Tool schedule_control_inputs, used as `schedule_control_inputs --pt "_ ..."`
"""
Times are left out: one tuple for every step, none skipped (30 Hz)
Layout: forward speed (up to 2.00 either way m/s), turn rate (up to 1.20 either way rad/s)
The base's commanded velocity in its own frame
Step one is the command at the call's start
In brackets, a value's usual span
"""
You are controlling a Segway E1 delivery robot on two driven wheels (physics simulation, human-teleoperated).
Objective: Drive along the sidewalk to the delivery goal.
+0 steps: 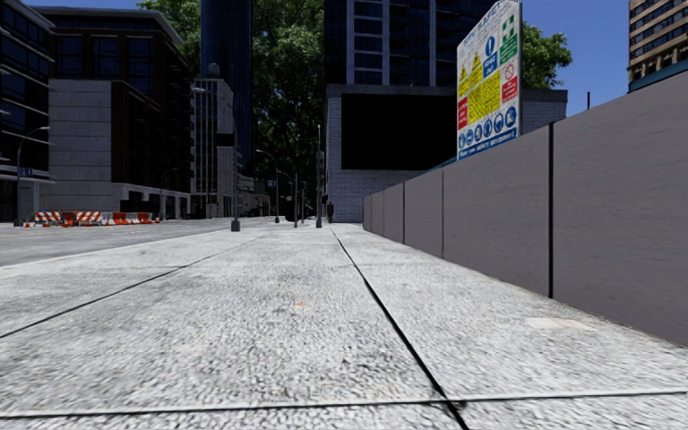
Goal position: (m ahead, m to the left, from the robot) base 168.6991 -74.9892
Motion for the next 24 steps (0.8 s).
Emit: schedule_control_inputs --pt "1.99 0.00" --pt "1.99 0.00" --pt "1.99 0.00" --pt "1.99 0.00" --pt "1.99 0.00" --pt "1.99 0.00" --pt "1.99 0.00" --pt "1.99 0.00" --pt "1.99 0.00" --pt "1.99 0.00" --pt "1.99 0.00" --pt "1.99 0.00" --pt "1.99 0.00" --pt "1.99 0.00" --pt "1.99 0.00" --pt "1.99 0.00" --pt "1.99 0.00" --pt "1.99 0.00" --pt "1.99 0.00" --pt "1.99 0.00" --pt "1.99 0.00" --pt "1.99 0.00" --pt "1.99 0.00" --pt "1.99 0.00"
